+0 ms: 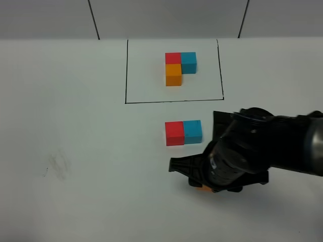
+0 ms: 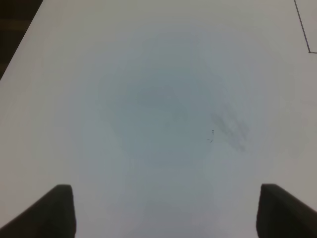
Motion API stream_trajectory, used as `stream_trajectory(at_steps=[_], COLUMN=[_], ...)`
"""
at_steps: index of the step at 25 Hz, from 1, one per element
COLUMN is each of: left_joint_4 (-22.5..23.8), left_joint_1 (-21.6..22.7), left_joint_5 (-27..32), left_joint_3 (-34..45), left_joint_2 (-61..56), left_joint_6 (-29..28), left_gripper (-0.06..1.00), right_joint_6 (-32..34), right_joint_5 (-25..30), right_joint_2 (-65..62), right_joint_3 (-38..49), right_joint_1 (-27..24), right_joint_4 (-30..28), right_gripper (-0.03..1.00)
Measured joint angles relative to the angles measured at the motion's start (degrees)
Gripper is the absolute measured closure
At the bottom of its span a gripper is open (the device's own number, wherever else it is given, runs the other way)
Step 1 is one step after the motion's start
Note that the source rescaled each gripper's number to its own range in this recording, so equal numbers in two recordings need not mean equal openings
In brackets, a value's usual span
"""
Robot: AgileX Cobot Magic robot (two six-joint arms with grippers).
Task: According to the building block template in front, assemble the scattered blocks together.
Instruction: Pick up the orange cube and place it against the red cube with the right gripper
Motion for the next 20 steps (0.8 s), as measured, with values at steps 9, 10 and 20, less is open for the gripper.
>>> stream_trajectory(at_steps=[9,10,20], left_joint_4=[0.0,0.0,0.0], left_joint_1=[0.0,0.0,0.0], left_joint_5=[0.0,0.0,0.0], left_joint_3=[0.0,0.0,0.0], left_joint_2=[0.0,0.0,0.0], left_joint_6=[0.0,0.0,0.0], left_gripper=[0.27,0.27,0.27], right_joint_6=[-1.6,-1.7,-1.4], right_joint_5=[5.8,6.7,8.0], right_joint_2=[13.6,14.7,22.2], right_joint_3=[-16.5,-18.0,-24.3], right_joint_1=[2.9,2.9,2.5], right_joint_4=[-3.9,-3.9,-5.1], right_gripper=[0.96,0.96,0.96])
